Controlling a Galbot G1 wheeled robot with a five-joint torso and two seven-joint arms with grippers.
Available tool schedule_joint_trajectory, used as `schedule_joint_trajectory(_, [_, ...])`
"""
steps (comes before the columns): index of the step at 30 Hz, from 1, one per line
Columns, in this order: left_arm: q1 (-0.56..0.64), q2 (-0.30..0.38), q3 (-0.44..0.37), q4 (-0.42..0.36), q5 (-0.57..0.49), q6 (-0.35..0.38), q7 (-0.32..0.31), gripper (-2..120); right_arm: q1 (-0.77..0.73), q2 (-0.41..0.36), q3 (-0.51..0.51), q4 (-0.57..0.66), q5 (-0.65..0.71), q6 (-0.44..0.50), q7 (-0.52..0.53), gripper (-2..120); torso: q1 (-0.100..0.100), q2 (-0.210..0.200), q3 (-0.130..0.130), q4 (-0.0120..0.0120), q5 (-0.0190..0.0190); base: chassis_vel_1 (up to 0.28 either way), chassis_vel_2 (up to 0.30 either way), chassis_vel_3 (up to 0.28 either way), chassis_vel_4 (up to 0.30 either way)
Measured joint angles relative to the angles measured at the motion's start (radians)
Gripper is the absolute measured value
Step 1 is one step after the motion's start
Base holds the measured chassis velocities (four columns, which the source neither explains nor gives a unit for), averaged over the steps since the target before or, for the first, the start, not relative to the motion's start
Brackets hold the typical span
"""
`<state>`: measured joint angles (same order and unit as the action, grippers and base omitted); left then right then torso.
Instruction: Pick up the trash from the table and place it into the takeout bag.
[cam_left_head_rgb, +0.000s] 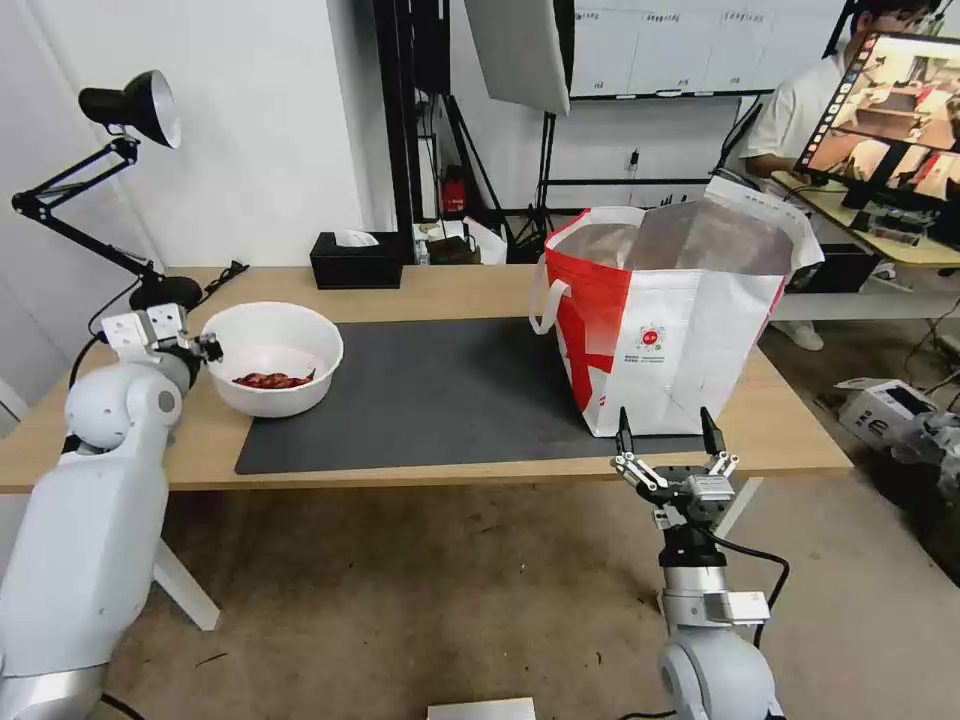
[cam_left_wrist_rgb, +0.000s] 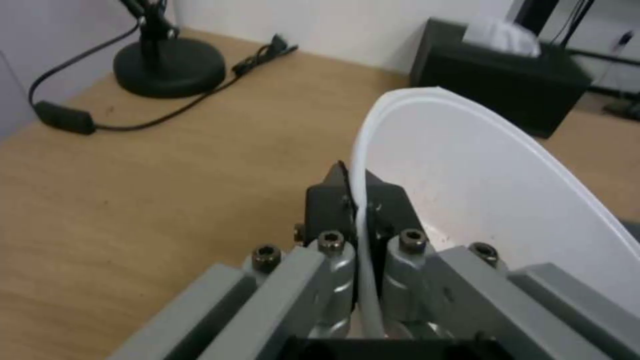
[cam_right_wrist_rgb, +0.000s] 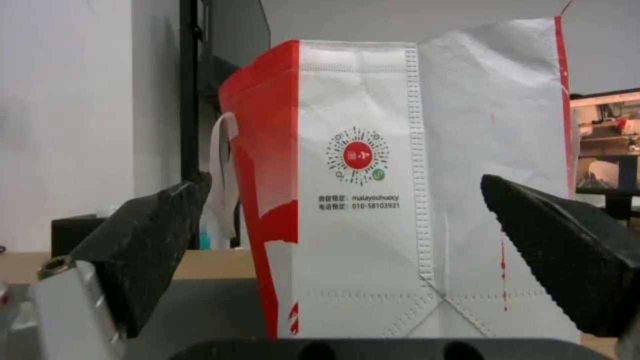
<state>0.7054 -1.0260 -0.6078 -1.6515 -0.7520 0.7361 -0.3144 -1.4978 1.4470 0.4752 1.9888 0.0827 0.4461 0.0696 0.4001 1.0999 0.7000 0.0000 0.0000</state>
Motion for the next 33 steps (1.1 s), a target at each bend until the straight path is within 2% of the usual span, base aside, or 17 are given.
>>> schedule_joint_trajectory(8, [-0.043, 0.023, 0.020, -0.061, -0.090, 0.000, -0.056, 0, -0.003, 0.001, 0.001, 0.002, 0.000, 0.000, 0.000, 100, 0.000, 0.000, 0.000, 0.0000, 0.0001, 0.000, 0.000, 0.000, 0.000])
schedule_joint_trajectory(11, [-0.080, 0.038, 0.040, -0.100, -0.164, 0.000, -0.097, 0, -0.003, 0.000, 0.007, 0.003, 0.000, 0.000, 0.000, 100, 0.000, 0.000, 0.000, -0.0001, 0.0000, 0.000, 0.000, 0.000, 0.000])
schedule_joint_trajectory(16, [-0.126, 0.054, 0.070, -0.137, -0.240, 0.000, -0.133, 0, -0.003, -0.001, 0.015, 0.006, -0.001, 0.000, 0.000, 100, 0.000, 0.000, 0.000, -0.0001, 0.0001, 0.000, 0.000, 0.000, 0.000])
schedule_joint_trajectory(33, [-0.305, 0.070, 0.203, -0.143, -0.405, -0.051, -0.181, 0, -0.036, -0.007, 0.018, 0.032, -0.009, -0.002, -0.002, 100, 0.000, 0.000, 0.000, -0.0001, 0.0002, 0.000, 0.000, 0.000, 0.000])
